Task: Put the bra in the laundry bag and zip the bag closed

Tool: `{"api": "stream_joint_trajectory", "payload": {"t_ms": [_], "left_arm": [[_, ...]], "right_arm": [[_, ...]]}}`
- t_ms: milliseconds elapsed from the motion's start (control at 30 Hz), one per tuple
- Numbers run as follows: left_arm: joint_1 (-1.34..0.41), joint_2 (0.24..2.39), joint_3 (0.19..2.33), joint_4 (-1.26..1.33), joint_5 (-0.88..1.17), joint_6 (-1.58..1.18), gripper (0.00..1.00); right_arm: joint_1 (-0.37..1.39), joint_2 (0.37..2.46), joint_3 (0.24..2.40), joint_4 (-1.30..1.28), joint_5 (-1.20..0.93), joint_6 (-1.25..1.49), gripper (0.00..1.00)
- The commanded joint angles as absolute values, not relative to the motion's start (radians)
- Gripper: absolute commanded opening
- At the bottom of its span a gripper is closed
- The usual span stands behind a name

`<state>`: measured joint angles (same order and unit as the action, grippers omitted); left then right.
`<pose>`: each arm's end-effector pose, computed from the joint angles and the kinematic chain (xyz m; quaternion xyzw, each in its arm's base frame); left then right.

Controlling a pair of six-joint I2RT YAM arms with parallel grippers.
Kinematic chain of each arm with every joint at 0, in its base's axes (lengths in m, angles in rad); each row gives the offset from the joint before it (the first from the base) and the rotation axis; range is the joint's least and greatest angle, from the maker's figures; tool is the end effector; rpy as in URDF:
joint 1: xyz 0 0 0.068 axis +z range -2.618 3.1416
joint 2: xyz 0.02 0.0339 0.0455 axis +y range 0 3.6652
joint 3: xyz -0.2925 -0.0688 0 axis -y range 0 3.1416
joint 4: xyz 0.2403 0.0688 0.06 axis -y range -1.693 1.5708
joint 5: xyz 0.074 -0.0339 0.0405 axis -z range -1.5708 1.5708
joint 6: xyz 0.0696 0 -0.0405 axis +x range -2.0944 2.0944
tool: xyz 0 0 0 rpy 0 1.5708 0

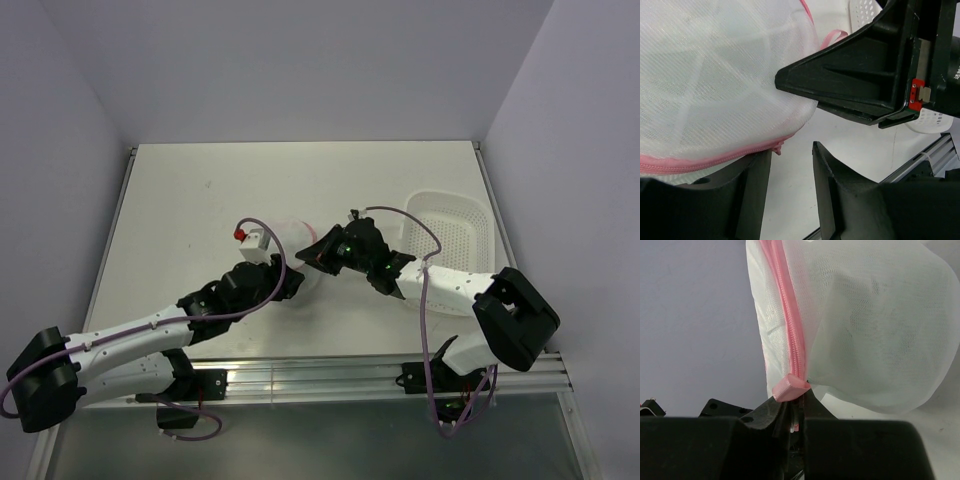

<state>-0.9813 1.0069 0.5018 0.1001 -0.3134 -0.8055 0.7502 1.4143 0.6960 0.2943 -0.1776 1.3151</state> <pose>0.1467 -0.1808 0.2417 -0.0132 0.8290 -0.3420 0.4423 0.2292 0.2304 0.2308 0.1870 0.8170 0.5022 0.2130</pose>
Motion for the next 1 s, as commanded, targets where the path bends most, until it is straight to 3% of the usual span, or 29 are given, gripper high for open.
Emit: {"api": "stream_joint_trajectory", "payload": {"t_ms": [0, 500, 833, 967], "left_arm": [[-0.965, 0.996, 0.523, 0.166, -0.33, -0.781, 0.45], [-0.937, 1.009, 0.515, 0.173, -0.319, -0.761, 0.37], [-0.934, 1.002, 0.518, 0.153, -0.345, -0.762, 0.24], [-0.934, 1.003, 0.517, 0.152, -0.342, -0.767, 0.13]], "right_arm": [[0.758, 1.419, 0.742, 0.293, -0.189, 1.313, 0.0], [0.758, 1.424, 0.767, 0.262, -0.186, 1.305, 0.0], [0.759, 1.416, 0.769, 0.253, -0.176, 1.305, 0.0], [0.759, 1.413, 0.769, 0.25, -0.172, 1.304, 0.0]]}}
